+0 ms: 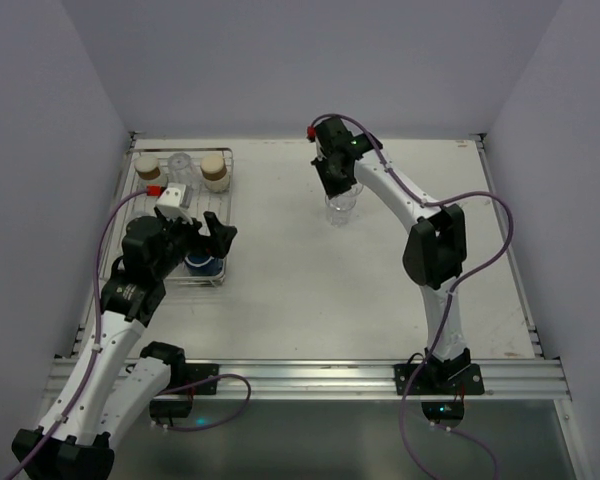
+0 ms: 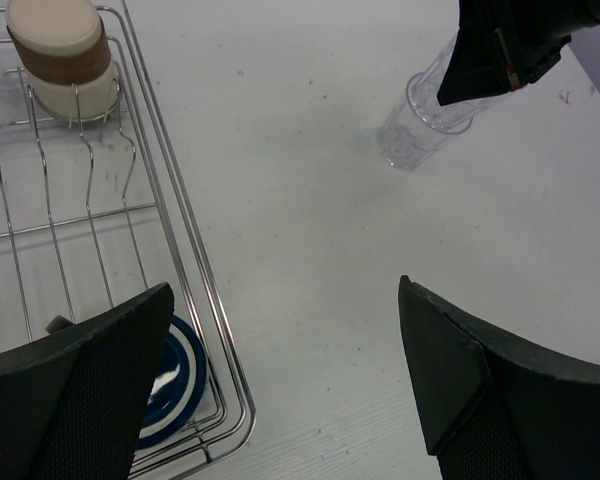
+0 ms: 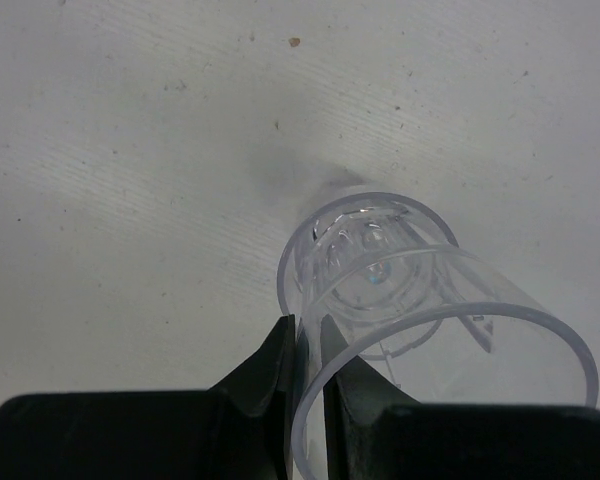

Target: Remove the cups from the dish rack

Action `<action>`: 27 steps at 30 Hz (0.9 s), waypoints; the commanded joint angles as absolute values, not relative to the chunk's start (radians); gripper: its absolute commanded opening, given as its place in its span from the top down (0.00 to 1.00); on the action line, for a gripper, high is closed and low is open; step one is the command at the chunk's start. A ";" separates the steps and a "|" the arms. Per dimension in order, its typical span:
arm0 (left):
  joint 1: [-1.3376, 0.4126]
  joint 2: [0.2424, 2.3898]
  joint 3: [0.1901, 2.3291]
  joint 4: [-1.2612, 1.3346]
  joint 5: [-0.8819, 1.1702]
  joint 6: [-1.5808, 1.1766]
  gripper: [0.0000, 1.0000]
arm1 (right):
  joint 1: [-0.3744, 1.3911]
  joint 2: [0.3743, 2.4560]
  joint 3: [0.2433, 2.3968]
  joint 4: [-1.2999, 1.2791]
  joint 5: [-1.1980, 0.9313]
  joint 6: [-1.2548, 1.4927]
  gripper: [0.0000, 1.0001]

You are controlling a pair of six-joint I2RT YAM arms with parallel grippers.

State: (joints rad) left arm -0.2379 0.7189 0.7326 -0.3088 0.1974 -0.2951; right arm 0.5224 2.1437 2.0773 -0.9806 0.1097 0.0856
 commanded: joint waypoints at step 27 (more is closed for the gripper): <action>-0.224 0.735 0.756 -0.400 -0.294 -0.357 0.05 | 0.528 1.886 1.918 -0.722 0.013 0.141 0.27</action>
